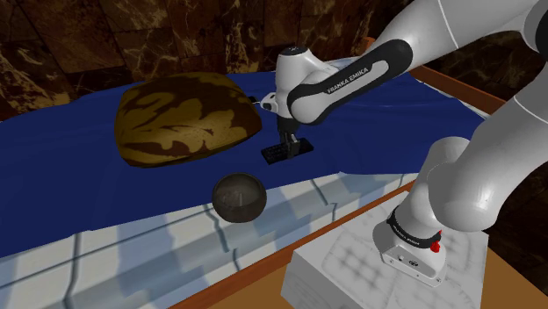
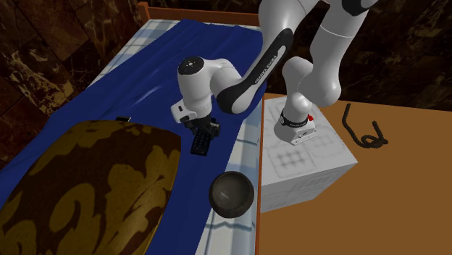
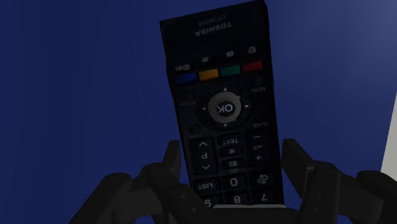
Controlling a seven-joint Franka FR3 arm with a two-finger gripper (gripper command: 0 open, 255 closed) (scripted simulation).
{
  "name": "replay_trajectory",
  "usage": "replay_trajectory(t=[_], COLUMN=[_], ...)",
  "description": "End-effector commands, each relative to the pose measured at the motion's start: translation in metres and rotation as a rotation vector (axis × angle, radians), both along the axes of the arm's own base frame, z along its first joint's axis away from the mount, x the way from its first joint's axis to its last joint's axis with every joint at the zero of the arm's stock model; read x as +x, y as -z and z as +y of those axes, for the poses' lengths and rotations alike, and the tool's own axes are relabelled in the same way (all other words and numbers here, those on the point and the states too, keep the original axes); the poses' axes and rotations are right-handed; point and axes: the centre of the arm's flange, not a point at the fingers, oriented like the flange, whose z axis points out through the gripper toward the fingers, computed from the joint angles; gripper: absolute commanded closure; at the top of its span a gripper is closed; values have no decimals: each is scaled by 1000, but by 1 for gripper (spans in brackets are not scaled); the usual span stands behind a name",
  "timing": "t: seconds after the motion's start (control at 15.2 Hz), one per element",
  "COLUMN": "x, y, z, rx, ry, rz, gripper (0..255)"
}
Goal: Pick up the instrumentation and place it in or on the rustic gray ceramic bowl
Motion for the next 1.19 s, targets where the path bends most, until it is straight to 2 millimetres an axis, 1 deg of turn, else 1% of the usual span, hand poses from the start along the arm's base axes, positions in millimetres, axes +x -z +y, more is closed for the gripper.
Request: replay_trajectory(t=[0.0, 1.12], x=[0, 0], y=[-9, -99], z=[0, 0], rx=[0, 0], ry=[0, 0], rz=[0, 0], gripper=[255, 255])
